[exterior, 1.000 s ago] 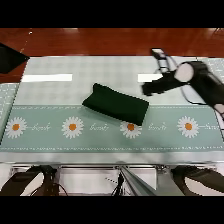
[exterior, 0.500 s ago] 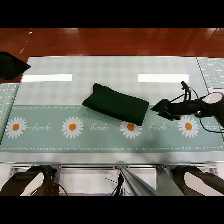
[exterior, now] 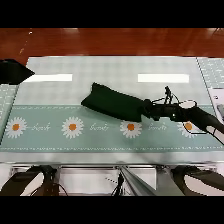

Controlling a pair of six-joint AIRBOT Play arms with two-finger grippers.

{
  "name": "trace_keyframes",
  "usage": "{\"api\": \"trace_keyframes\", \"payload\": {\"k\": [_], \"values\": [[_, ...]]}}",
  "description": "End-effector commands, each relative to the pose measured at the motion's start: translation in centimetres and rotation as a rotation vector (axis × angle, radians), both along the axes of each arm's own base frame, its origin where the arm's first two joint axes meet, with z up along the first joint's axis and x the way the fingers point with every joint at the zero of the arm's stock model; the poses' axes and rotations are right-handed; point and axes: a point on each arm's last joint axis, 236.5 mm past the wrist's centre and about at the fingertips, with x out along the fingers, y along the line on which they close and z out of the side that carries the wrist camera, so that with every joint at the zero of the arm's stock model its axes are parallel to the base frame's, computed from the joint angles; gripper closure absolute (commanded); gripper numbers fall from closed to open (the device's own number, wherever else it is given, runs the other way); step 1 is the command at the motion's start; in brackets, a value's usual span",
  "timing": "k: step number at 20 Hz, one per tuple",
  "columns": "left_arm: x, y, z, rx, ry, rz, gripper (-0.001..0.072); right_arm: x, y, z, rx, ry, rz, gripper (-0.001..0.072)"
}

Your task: Fold the shirts.

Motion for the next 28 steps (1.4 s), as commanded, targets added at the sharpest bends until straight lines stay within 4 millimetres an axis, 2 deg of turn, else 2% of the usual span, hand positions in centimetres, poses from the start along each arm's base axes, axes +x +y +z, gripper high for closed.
{"api": "trace_keyframes", "payload": {"k": [1,3,4,5,7,9,12,14,15,17,21,24,27,28], "values": [[0.1,0.0,-0.1,0.000,0.004,0.001,0.0489,1.2,0.1,6.3,0.020,-0.175,0.104,0.0689],[0.5,-0.1,-0.5,-0.003,0.014,0.000,0.0489,1.4,-3.7,10.9,-0.058,-0.221,0.083,0.0689],[1.0,-0.2,-0.7,-0.009,0.016,-0.002,0.0490,1.2,-6.5,12.8,-0.125,-0.219,0.043,0.0689],[1.5,-0.5,-1.0,-0.017,0.016,-0.004,0.0489,0.5,-9.4,14.3,-0.192,-0.203,0.003,0.0689],[2.7,-1.1,-1.6,-0.025,0.018,-0.013,0.0489,-2.3,-15.1,16.7,-0.313,-0.148,-0.080,0.0689],[3.6,-1.6,-2.5,-0.015,0.027,-0.040,0.0490,-6.4,-20.7,17.8,-0.446,-0.061,-0.161,0.0689],[4.6,-2.0,-4.5,-0.005,0.076,-0.065,0.0489,-14.7,-29.7,18.2,-0.666,0.187,-0.370,0.0690],[5.0,-2.1,-5.5,-0.001,0.101,-0.071,0.0489,-20.0,-33.1,18.3,-0.743,0.335,-0.496,0.0689],[5.3,-2.0,-5.9,-0.001,0.110,-0.070,0.0489,-22.2,-34.0,18.2,-0.746,0.403,-0.562,0.0690],[5.9,-2.0,-6.1,0.019,0.087,-0.093,0.0490,-24.6,-34.7,18.3,-0.716,0.470,-0.673,0.0690],[7.7,-1.5,-5.1,0.075,-0.026,-0.127,0.0490,-30.5,-35.7,18.1,-0.720,0.684,-0.836,0.0689],[9.4,-1.1,-3.9,0.085,-0.112,-0.099,0.0490,-32.6,-36.4,18.2,-0.766,0.762,-0.867,0.0689],[11.3,-0.6,-2.1,0.080,-0.215,-0.052,0.0490,-34.8,-35.1,17.3,-0.743,0.881,-0.852,0.0688],[11.8,-0.5,-1.6,0.079,-0.240,-0.041,0.0491,-35.4,-34.9,16.9,-0.746,0.911,-0.839,0.0655]]}}
